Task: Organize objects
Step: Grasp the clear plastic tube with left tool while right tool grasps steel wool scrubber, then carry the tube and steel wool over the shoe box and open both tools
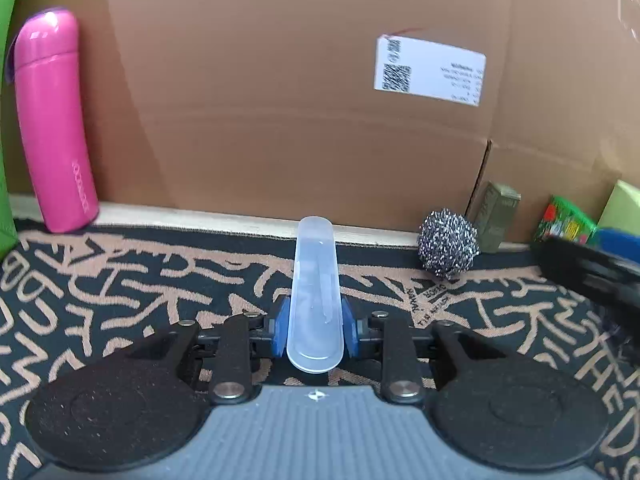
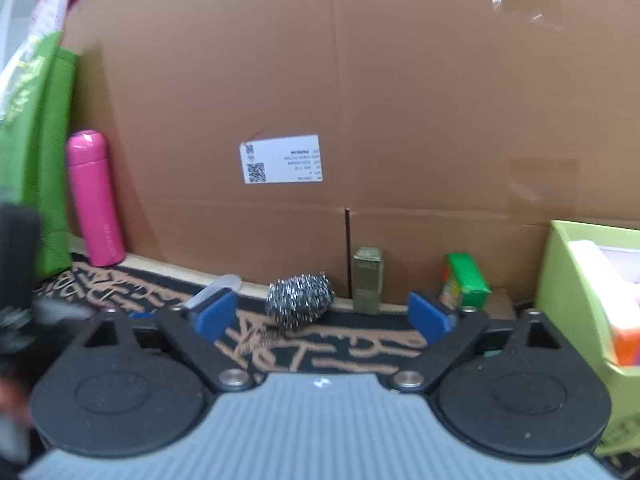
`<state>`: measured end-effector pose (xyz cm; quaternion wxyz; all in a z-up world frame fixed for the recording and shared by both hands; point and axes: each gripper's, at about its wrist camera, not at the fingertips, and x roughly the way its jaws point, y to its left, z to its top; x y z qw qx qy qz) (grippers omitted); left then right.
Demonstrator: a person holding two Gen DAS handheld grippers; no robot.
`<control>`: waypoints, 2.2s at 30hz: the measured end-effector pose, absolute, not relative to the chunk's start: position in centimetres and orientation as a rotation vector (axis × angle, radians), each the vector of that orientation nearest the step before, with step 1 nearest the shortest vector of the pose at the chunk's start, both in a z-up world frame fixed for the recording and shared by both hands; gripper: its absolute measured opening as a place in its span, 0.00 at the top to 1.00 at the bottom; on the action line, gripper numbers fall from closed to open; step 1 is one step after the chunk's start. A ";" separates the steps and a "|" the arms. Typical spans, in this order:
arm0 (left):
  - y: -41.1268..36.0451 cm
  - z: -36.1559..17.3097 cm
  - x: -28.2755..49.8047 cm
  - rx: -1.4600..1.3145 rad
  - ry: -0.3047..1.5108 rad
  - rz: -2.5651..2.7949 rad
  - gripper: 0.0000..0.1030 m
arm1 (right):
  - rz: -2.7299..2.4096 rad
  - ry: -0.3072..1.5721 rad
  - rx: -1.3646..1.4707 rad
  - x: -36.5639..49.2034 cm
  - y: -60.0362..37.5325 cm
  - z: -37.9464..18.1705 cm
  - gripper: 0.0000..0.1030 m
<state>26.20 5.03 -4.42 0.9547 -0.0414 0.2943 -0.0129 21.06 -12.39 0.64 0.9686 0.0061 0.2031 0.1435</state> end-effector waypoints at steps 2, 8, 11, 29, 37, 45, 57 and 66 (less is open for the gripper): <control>5.8 -4.3 26.3 -0.139 0.601 -0.040 0.72 | 0.277 0.454 -0.010 23.0 -11.1 0.4 0.18; 7.9 -4.4 26.7 -0.270 0.588 -0.079 0.71 | 0.282 0.546 -0.038 27.2 -7.9 -1.2 0.26; 8.1 -4.6 26.9 -0.305 0.568 -0.098 0.60 | 0.247 0.593 -0.069 28.8 -7.2 -2.4 0.60; 6.2 -4.6 26.7 -0.278 0.624 -0.344 0.71 | 0.370 0.558 -0.162 16.8 -14.0 -2.1 0.67; 3.3 -4.5 26.7 -0.178 0.579 -0.239 0.35 | 0.336 0.587 -0.095 17.2 -16.3 -1.7 0.58; 2.4 -4.5 27.9 -0.136 0.591 -0.217 0.64 | 0.332 0.603 -0.074 17.9 -16.1 -2.0 0.54; 2.2 -4.4 27.4 -0.163 0.587 -0.239 0.72 | 0.319 0.605 -0.056 17.7 -16.1 -2.0 0.64; 1.3 -2.9 24.6 -0.158 0.519 -0.291 0.72 | 0.316 0.527 -0.077 16.3 -16.3 -0.7 0.64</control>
